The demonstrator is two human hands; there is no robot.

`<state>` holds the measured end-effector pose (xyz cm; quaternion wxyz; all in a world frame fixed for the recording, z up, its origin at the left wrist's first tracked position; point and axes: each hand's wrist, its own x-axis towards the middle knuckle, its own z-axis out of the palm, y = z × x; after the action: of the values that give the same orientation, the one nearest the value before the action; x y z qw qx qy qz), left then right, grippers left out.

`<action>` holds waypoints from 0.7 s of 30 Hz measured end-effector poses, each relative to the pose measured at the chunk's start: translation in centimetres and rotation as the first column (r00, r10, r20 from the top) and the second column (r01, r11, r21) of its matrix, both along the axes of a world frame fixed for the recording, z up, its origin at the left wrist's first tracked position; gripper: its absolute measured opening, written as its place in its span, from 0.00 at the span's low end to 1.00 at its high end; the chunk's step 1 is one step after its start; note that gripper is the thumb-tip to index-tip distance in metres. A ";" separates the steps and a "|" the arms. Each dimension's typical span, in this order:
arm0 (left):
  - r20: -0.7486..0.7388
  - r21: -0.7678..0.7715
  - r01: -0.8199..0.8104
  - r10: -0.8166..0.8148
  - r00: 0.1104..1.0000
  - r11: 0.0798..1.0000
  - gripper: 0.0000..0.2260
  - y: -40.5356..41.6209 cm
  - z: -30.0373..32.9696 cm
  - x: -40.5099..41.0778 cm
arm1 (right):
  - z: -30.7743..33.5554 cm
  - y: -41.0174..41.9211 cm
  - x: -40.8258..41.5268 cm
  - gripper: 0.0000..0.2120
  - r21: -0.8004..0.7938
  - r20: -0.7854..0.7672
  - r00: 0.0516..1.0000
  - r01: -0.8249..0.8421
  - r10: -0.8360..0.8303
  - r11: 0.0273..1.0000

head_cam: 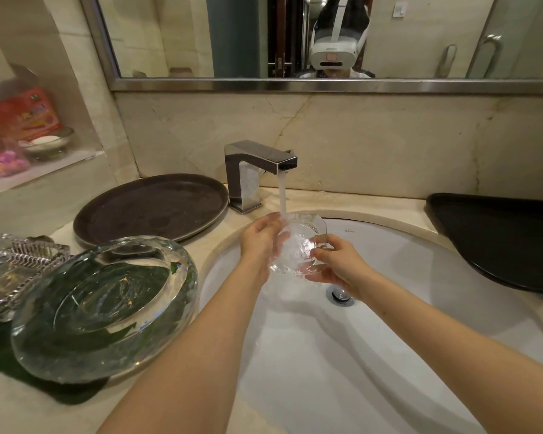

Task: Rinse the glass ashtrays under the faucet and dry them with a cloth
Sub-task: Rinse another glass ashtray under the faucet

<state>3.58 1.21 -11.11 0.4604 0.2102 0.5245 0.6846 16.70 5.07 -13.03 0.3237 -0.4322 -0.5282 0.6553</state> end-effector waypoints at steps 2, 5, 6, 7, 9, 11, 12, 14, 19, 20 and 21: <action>-0.001 0.012 -0.090 0.090 0.996 0.996 0.05 0.0 0.1 -0.1 | 0.1 -0.1 0.0 0.10 0.020 0.007 1.000 -0.005 0.005 1.000; 0.004 0.005 -0.172 0.172 0.985 0.985 0.03 -0.1 0.1 -0.3 | 0.2 -0.2 -0.1 0.10 0.043 -0.011 1.000 0.002 -0.002 0.999; -0.005 -0.003 -0.193 0.193 0.981 0.981 0.03 0.0 0.0 -0.3 | 0.3 -0.2 -0.1 0.10 0.045 -0.022 1.000 0.010 -0.009 0.999; -0.012 -0.010 -0.201 0.201 0.979 0.979 0.03 0.1 0.0 -0.4 | 0.3 -0.2 -0.1 0.09 0.045 -0.032 0.999 0.018 -0.017 0.999; -0.036 -0.024 -0.164 0.163 0.986 0.986 0.00 0.0 0.0 -0.4 | 0.3 -0.3 0.1 0.08 0.043 -0.047 0.998 0.031 -0.029 0.999; -0.097 -0.082 -0.076 0.068 0.993 0.994 0.05 0.0 -0.1 -0.3 | 0.3 -0.3 0.2 0.07 0.042 -0.067 0.996 0.060 -0.058 0.997; -0.134 -0.131 -0.020 0.002 0.991 0.991 0.08 0.0 -0.2 -0.2 | 0.3 -0.3 0.2 0.07 0.037 -0.086 0.993 0.081 -0.078 0.996; -0.158 -0.209 0.093 -0.128 0.979 0.974 0.14 0.0 -0.4 0.2 | 0.5 -0.1 0.1 0.07 0.006 -0.161 0.979 0.131 -0.128 0.991; 0.012 -0.094 0.181 -0.181 0.983 0.979 0.08 0.4 -0.6 -0.1 | 0.4 -0.2 -0.3 0.08 -0.077 -0.330 0.924 0.177 -0.193 0.981; 0.025 -0.080 0.165 -0.163 0.986 0.983 0.06 0.5 -0.6 -0.3 | 0.2 -0.3 -0.4 0.08 -0.099 -0.354 0.915 0.169 -0.193 0.981; 0.041 -0.072 0.152 -0.149 0.988 0.986 0.05 0.5 -0.7 -0.4 | 0.1 -0.4 -0.6 0.08 -0.123 -0.376 0.906 0.158 -0.193 0.980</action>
<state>3.14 1.70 -11.80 0.5277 0.2194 0.5242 0.6314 16.06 4.65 -12.96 0.4591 -0.3545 -0.3830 0.7189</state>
